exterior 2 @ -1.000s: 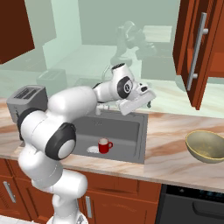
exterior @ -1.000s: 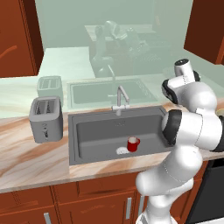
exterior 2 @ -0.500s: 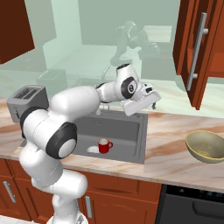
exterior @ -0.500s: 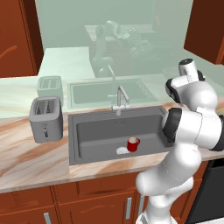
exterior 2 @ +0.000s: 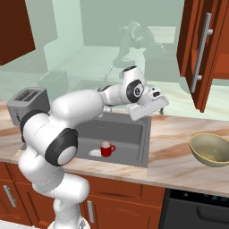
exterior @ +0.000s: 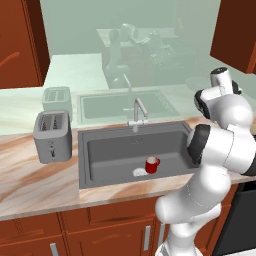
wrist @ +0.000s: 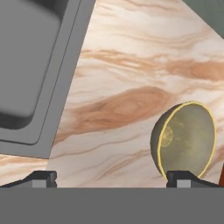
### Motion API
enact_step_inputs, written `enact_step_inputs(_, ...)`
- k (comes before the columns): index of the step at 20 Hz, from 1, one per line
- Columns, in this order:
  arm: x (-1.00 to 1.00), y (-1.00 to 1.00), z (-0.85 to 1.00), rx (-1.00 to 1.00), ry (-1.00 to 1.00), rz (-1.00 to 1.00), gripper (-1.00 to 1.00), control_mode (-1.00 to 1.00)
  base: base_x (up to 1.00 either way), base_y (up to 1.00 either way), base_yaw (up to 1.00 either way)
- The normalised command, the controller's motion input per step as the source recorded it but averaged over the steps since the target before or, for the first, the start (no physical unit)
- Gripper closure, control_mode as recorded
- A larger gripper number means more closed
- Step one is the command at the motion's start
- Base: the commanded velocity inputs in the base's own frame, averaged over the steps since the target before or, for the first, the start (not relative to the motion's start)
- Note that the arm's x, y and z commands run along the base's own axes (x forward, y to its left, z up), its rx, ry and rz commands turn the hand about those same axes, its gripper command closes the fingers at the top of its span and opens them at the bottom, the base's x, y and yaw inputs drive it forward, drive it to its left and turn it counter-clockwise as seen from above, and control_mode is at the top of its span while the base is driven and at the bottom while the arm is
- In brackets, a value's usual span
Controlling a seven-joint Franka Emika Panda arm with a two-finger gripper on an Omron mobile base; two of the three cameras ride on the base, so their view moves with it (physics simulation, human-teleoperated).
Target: Pick the mug and place it in the sink. Pick the bowl and place it in the open cabinet and then close the cabinet.
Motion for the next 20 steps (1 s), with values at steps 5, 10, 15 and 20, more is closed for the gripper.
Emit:
enact_step_inputs(5, -0.30, -0.09, 0.00, 0.00, -0.02, -0.04, -1.00, -1.00, 0.00, 0.00, 0.00)
enact_step_inputs(10, -0.18, -0.03, 0.00, 0.00, -0.04, -0.02, -1.00, -1.00, 0.00, 0.00, 0.00)
enact_step_inputs(15, -0.08, -0.10, -0.03, 0.00, -0.02, 0.00, -1.00, -1.00, 0.00, 0.00, 0.00)
enact_step_inputs(20, -0.05, -0.04, -0.18, 0.00, -0.01, 0.00, -1.00, -1.00, 0.00, 0.00, 0.00)
